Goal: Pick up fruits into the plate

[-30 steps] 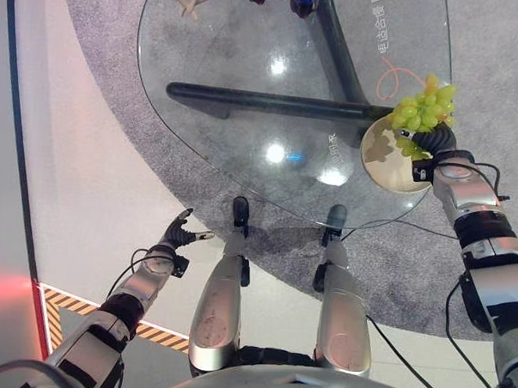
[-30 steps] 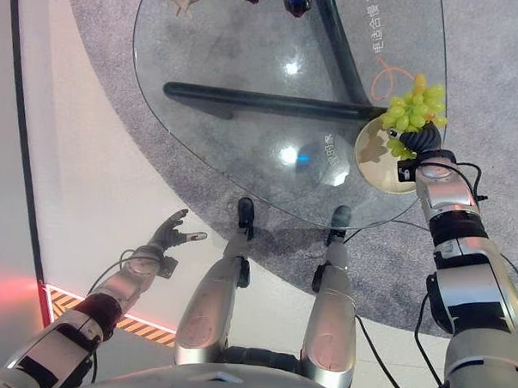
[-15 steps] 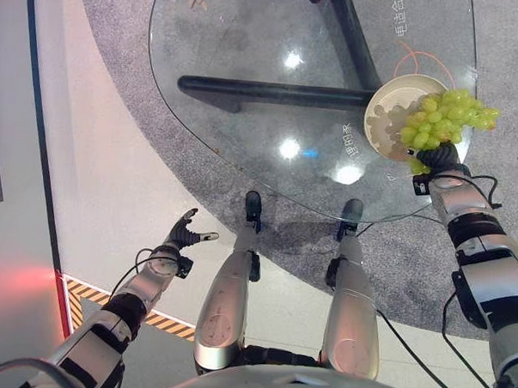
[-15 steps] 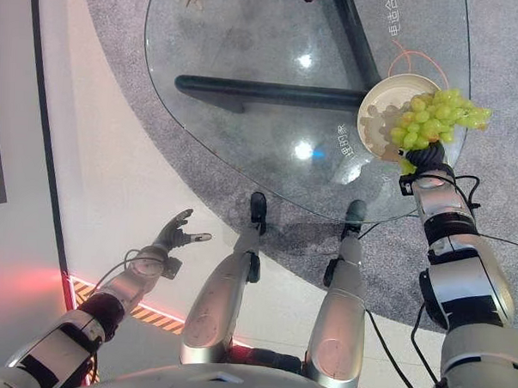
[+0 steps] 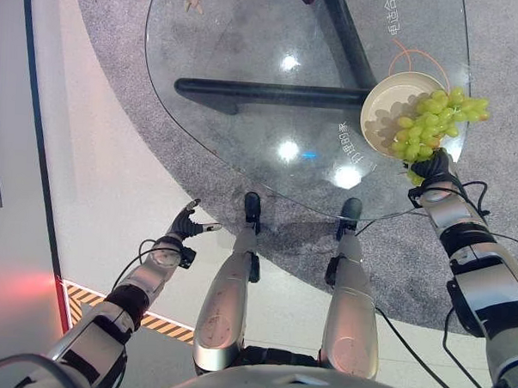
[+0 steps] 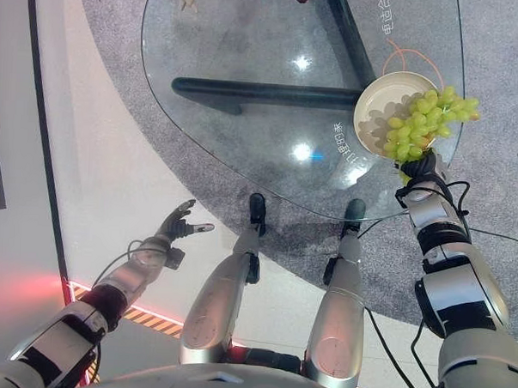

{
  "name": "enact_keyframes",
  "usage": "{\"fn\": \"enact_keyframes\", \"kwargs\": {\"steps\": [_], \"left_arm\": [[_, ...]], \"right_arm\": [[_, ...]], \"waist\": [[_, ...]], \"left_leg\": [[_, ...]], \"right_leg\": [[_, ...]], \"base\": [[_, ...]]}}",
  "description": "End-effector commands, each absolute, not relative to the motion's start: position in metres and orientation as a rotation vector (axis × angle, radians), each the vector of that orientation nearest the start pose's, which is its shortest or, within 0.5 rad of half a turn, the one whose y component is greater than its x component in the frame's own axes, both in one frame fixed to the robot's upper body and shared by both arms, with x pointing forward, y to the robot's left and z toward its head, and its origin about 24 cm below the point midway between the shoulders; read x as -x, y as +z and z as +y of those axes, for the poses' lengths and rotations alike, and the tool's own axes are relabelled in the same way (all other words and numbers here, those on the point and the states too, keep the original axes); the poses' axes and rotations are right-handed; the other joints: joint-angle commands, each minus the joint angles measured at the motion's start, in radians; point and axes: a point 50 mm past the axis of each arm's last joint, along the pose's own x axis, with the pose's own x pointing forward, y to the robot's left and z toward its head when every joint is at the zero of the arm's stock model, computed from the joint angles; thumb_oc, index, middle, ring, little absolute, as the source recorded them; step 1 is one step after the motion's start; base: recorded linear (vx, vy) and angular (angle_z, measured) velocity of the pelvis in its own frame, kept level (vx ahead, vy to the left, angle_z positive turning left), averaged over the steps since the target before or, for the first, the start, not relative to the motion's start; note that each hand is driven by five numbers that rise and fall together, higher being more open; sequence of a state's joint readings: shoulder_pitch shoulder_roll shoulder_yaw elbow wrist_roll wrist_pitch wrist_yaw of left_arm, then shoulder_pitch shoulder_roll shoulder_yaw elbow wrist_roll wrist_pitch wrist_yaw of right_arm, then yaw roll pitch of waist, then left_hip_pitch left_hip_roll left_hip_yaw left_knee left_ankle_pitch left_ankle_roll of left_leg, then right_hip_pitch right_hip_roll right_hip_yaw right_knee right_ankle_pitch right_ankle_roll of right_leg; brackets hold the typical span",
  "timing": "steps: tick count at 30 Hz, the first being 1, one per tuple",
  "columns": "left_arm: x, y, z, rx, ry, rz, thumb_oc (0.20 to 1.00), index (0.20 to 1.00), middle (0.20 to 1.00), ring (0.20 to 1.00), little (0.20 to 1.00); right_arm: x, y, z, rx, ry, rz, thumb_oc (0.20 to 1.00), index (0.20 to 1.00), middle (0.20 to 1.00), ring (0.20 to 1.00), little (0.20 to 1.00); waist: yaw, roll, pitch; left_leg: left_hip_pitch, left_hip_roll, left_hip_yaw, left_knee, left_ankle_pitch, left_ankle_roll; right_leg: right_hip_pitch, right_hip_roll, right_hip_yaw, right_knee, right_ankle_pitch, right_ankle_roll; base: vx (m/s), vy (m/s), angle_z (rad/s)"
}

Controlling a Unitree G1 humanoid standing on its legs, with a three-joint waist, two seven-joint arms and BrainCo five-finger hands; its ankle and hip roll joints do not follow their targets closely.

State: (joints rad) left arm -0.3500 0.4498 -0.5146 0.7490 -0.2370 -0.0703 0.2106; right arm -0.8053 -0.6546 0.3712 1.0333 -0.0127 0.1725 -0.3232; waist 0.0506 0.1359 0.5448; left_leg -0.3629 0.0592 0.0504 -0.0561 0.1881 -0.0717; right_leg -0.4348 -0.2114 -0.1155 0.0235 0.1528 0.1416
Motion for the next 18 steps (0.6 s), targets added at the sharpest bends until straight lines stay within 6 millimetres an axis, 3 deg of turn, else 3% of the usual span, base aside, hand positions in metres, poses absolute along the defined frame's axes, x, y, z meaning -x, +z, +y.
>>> {"fn": "enact_keyframes", "kwargs": {"steps": [1, 18], "left_arm": [[-0.281, -0.038, 0.209, -0.491, -0.017, 0.416, 1.000, 1.000, 1.000, 1.000, 1.000], [-0.280, -0.041, 0.204, -0.476, -0.017, 0.426, 1.000, 1.000, 1.000, 1.000, 1.000]], "right_arm": [[-0.359, 0.118, -0.325, 0.985, -0.557, 0.295, 1.000, 1.000, 1.000, 1.000, 1.000], [-0.361, 0.133, -0.315, 1.225, -0.667, 0.217, 1.000, 1.000, 1.000, 1.000, 1.000]], "waist": [[0.003, -0.007, -0.025], [-0.001, -0.031, -0.025]], "left_leg": [[-0.056, -0.087, -0.016, 0.146, -0.163, 0.051], [-0.035, -0.075, 0.000, 0.124, -0.159, 0.045]], "right_leg": [[-0.066, 0.042, -0.030, 0.103, -0.053, -0.016], [-0.048, 0.045, -0.046, 0.084, -0.042, -0.012]], "base": [[0.00, 0.000, 0.00], [0.00, 0.000, 0.00]]}}
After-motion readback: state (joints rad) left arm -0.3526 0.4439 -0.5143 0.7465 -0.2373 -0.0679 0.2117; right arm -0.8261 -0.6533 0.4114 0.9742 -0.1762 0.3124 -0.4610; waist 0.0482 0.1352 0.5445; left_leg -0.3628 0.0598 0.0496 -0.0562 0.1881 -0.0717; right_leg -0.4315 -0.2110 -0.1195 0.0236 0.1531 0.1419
